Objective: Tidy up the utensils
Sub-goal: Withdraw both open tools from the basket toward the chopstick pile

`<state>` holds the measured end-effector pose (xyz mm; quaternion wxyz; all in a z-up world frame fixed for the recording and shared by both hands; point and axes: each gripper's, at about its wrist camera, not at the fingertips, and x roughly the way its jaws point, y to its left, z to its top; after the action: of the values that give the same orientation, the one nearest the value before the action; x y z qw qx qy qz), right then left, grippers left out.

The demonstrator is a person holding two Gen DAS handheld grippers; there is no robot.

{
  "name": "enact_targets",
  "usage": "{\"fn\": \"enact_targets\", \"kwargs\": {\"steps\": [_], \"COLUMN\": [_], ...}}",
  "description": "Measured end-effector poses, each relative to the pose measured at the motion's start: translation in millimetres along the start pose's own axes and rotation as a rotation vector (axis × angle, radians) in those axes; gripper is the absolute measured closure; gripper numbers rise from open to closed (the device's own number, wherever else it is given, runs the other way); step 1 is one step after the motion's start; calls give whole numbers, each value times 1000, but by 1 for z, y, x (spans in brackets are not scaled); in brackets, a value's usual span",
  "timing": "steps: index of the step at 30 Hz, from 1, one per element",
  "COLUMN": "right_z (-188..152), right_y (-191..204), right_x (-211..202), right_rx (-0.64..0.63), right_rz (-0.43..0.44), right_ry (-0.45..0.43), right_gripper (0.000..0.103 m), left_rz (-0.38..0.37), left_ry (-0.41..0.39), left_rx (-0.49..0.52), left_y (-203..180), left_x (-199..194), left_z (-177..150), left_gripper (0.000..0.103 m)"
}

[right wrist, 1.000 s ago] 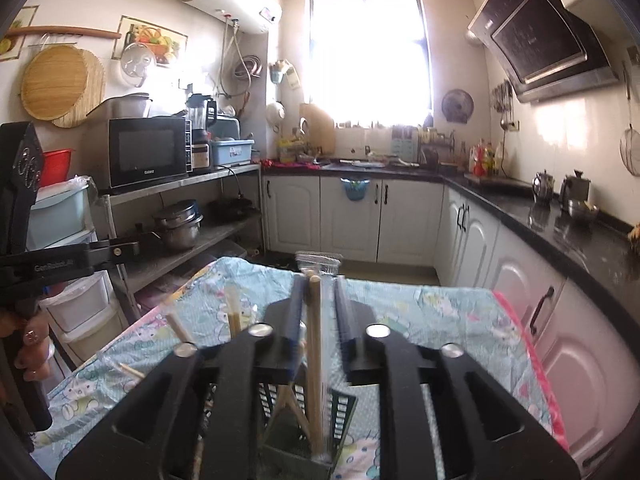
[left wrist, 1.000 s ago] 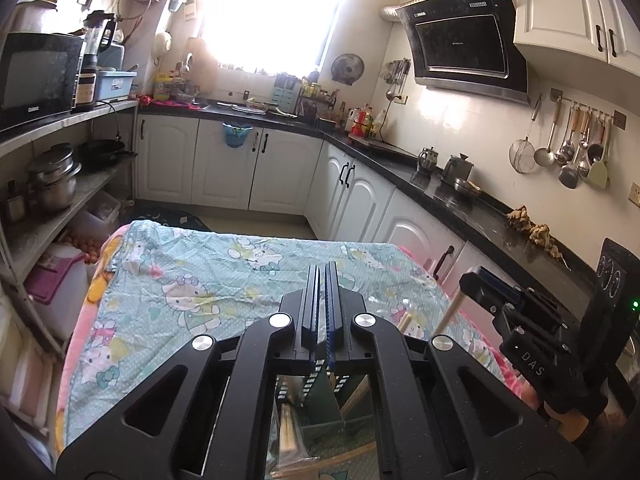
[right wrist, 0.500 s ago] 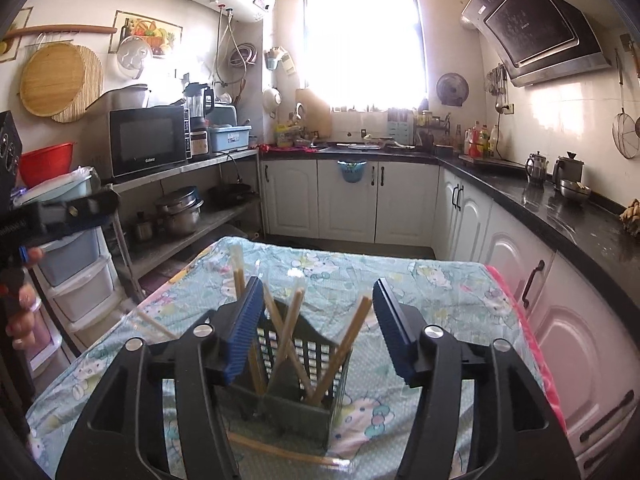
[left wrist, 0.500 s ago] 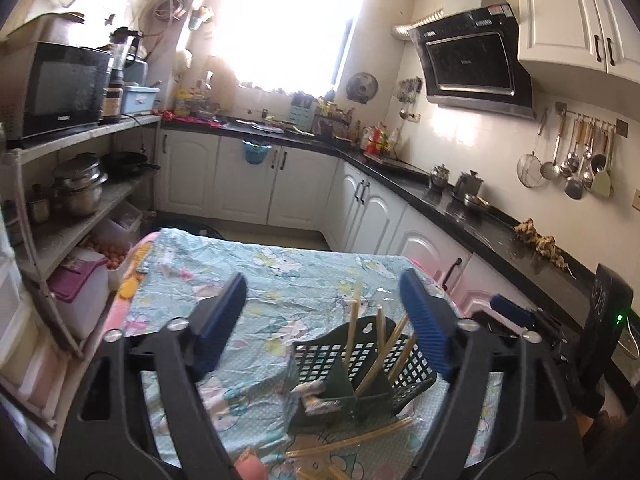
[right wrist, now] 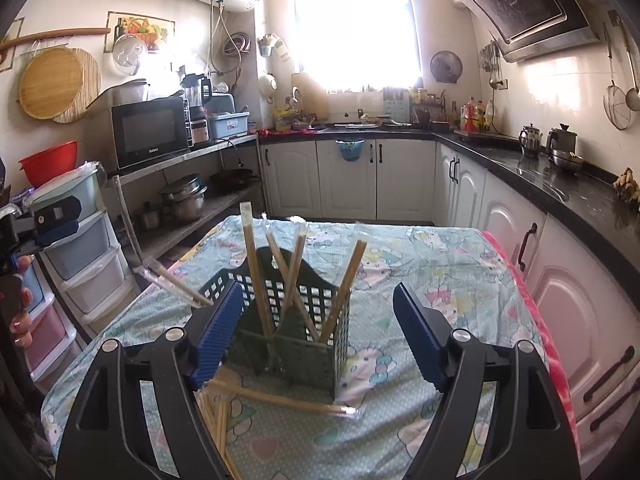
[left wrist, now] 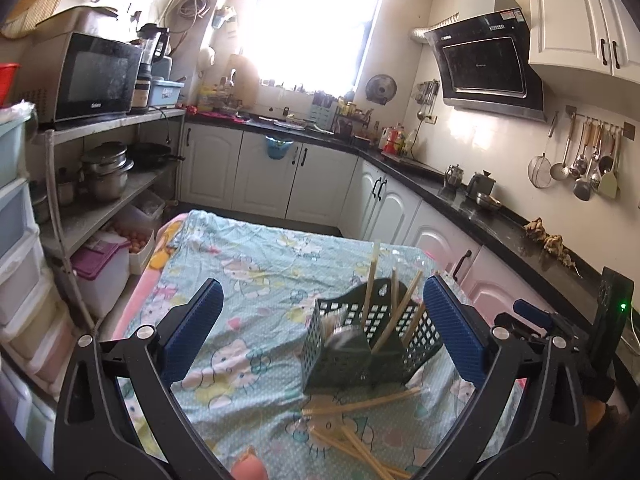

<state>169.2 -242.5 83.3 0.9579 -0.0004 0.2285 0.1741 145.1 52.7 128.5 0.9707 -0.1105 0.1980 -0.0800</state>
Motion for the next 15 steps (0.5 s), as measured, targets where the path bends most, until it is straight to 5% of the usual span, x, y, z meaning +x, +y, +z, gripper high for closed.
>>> {"fn": "enact_targets", "kwargs": {"steps": [15], "right_z": [-49], "right_y": [12], "right_x": [-16], "right_rx": [-30], "right_rz": [2], "right_ry": [111], "right_gripper": [22], "left_rz": [-23], "left_ry": [76], "left_rx": [32], "left_y": [-15], "left_x": [-7], "left_z": [-43], "left_gripper": [11]}}
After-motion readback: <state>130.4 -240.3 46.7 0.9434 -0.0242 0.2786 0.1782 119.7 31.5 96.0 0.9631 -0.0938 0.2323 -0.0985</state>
